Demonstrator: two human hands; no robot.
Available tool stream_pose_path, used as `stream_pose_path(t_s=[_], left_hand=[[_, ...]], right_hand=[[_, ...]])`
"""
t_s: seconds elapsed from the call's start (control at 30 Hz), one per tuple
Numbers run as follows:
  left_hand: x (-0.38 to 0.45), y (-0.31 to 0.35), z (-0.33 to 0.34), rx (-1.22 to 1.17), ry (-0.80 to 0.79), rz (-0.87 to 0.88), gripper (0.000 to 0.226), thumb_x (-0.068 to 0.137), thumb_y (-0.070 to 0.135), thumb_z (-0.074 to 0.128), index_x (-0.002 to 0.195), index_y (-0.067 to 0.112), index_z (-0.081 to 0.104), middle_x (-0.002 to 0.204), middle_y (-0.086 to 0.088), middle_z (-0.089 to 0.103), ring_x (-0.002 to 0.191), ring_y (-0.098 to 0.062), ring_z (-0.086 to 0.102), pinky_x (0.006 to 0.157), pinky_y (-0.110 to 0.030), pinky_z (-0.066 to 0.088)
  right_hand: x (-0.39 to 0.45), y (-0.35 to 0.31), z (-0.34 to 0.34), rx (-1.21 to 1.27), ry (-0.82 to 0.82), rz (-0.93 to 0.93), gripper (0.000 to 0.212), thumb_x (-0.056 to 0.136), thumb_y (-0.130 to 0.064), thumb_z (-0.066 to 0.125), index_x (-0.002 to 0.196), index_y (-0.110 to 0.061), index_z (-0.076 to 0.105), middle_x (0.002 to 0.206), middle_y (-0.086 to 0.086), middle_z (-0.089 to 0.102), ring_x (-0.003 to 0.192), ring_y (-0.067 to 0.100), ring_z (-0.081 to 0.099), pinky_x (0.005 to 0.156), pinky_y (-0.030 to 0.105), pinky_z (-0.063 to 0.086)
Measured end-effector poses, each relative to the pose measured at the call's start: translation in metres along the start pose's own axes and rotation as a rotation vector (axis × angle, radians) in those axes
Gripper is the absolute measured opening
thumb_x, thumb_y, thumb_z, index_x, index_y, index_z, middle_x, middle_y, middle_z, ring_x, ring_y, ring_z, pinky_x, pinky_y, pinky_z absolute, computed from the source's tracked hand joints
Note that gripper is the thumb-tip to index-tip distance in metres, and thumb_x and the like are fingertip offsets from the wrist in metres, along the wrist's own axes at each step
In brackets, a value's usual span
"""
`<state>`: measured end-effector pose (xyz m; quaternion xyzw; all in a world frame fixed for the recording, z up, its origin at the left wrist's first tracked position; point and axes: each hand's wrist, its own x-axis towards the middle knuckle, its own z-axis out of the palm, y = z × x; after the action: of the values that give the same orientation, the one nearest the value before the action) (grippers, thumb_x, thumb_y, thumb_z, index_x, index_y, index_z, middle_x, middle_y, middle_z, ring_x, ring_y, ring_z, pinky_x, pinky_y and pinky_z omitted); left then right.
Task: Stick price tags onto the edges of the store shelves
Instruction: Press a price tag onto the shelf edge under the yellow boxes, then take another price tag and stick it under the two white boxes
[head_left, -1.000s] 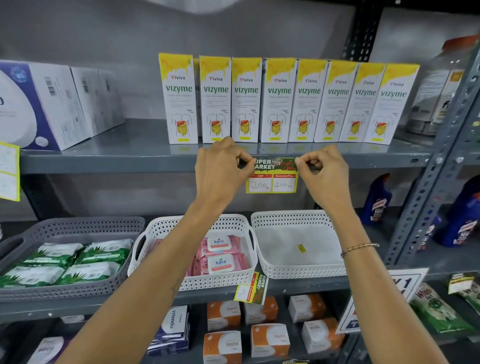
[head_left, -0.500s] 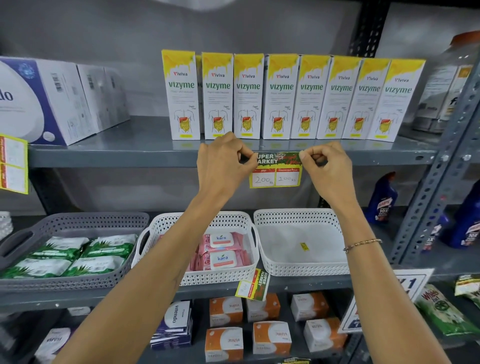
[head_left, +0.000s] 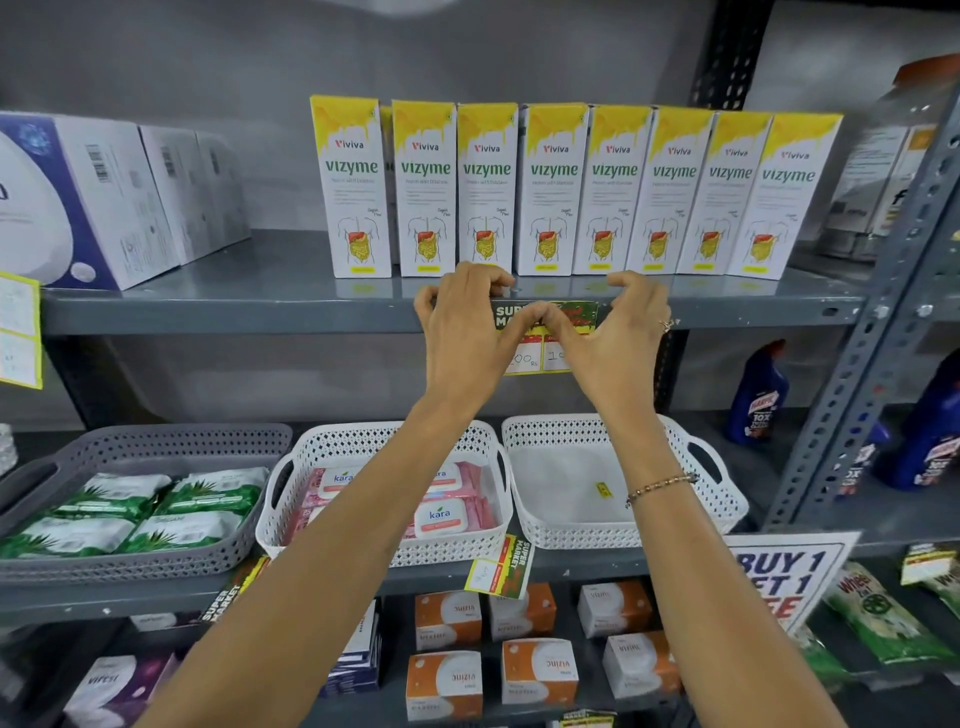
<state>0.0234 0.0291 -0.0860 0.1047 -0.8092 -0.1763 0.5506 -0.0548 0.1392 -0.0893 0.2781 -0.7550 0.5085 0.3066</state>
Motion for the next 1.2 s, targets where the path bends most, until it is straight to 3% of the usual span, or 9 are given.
stream_pose_path(t_s=[0.17, 0.3, 0.43, 0.53, 0.67, 0.8, 1.0, 1.1, 1.2], left_hand=[[0.004, 0.004, 0.000, -0.105, 0.013, -0.077, 0.037, 0.075, 0.041, 0.074, 0.099, 0.018, 0.057, 0.095, 0.007, 0.062, 0.091, -0.007, 0.055, 0.090, -0.022, 0.019], [0.008, 0.009, -0.006, -0.163, 0.006, -0.148, 0.041, 0.071, 0.035, 0.079, 0.098, 0.019, 0.053, 0.082, 0.012, 0.059, 0.081, 0.005, 0.048, 0.094, -0.028, 0.030], [0.010, 0.012, -0.012, -0.232, -0.024, -0.153, 0.041, 0.071, 0.018, 0.079, 0.088, 0.024, 0.043, 0.069, 0.012, 0.057, 0.083, -0.019, 0.062, 0.085, -0.049, 0.048], [0.010, 0.009, -0.015, -0.260, -0.026, -0.137, 0.034, 0.074, 0.003, 0.073, 0.085, 0.019, 0.045, 0.072, -0.001, 0.060, 0.080, -0.020, 0.065, 0.079, -0.039, 0.052], [0.008, 0.004, -0.022, -0.305, -0.067, -0.127, 0.031, 0.081, -0.012, 0.060, 0.084, 0.016, 0.046, 0.072, 0.004, 0.053, 0.087, -0.017, 0.068, 0.074, -0.027, 0.054], [0.008, 0.001, -0.029, -0.336, -0.113, -0.134, 0.025, 0.082, -0.013, 0.057, 0.093, 0.008, 0.051, 0.085, -0.007, 0.068, 0.090, -0.013, 0.067, 0.079, -0.020, 0.054], [-0.004, -0.012, -0.054, -0.356, -0.053, -0.127, 0.018, 0.081, 0.017, 0.073, 0.094, 0.014, 0.061, 0.090, 0.000, 0.069, 0.083, -0.009, 0.062, 0.075, -0.010, 0.046], [-0.011, -0.029, -0.084, -0.297, 0.049, -0.065, 0.008, 0.084, 0.019, 0.069, 0.085, 0.012, 0.066, 0.080, 0.003, 0.065, 0.075, -0.011, 0.059, 0.072, -0.018, 0.048], [-0.011, -0.060, -0.127, -0.214, 0.151, -0.096, 0.009, 0.087, 0.020, 0.065, 0.082, 0.013, 0.065, 0.077, 0.008, 0.063, 0.071, -0.013, 0.058, 0.068, -0.018, 0.046]], right_hand=[[0.008, -0.002, -0.008, 0.086, 0.063, 0.038, 0.073, 0.057, -0.051, 0.082, 0.103, -0.007, 0.047, 0.095, 0.003, 0.048, 0.088, 0.020, 0.048, 0.073, 0.029, 0.040], [0.014, -0.001, -0.014, 0.156, 0.042, 0.139, 0.065, 0.055, -0.043, 0.086, 0.096, -0.011, 0.047, 0.077, -0.003, 0.050, 0.068, 0.010, 0.049, 0.059, 0.012, 0.038], [0.017, 0.005, -0.023, 0.196, 0.027, 0.196, 0.055, 0.060, -0.032, 0.086, 0.093, -0.012, 0.047, 0.062, -0.009, 0.049, 0.058, 0.000, 0.049, 0.057, 0.007, 0.038], [0.018, 0.006, -0.027, 0.241, 0.031, 0.238, 0.050, 0.061, -0.024, 0.086, 0.089, -0.012, 0.047, 0.058, -0.010, 0.051, 0.057, -0.001, 0.049, 0.061, 0.011, 0.039], [0.020, 0.011, -0.028, 0.311, 0.017, 0.300, 0.043, 0.062, -0.023, 0.086, 0.083, -0.013, 0.050, 0.061, -0.007, 0.052, 0.066, 0.010, 0.053, 0.067, 0.019, 0.043], [0.018, 0.012, -0.031, 0.339, -0.015, 0.314, 0.027, 0.071, -0.020, 0.080, 0.077, -0.015, 0.053, 0.066, -0.005, 0.054, 0.065, 0.011, 0.054, 0.070, 0.028, 0.045], [-0.023, -0.041, -0.008, 0.294, 0.078, 0.092, 0.025, 0.071, -0.033, 0.078, 0.072, -0.015, 0.061, 0.068, 0.001, 0.062, 0.059, 0.003, 0.055, 0.068, 0.020, 0.045], [-0.045, -0.086, 0.020, 0.342, 0.008, -0.061, 0.020, 0.072, -0.026, 0.078, 0.069, -0.013, 0.063, 0.070, -0.003, 0.059, 0.059, -0.001, 0.051, 0.063, 0.009, 0.039], [-0.061, -0.134, 0.055, 0.366, -0.138, -0.164, 0.015, 0.073, -0.024, 0.077, 0.071, -0.015, 0.065, 0.072, -0.002, 0.058, 0.060, 0.005, 0.048, 0.065, 0.016, 0.040]])
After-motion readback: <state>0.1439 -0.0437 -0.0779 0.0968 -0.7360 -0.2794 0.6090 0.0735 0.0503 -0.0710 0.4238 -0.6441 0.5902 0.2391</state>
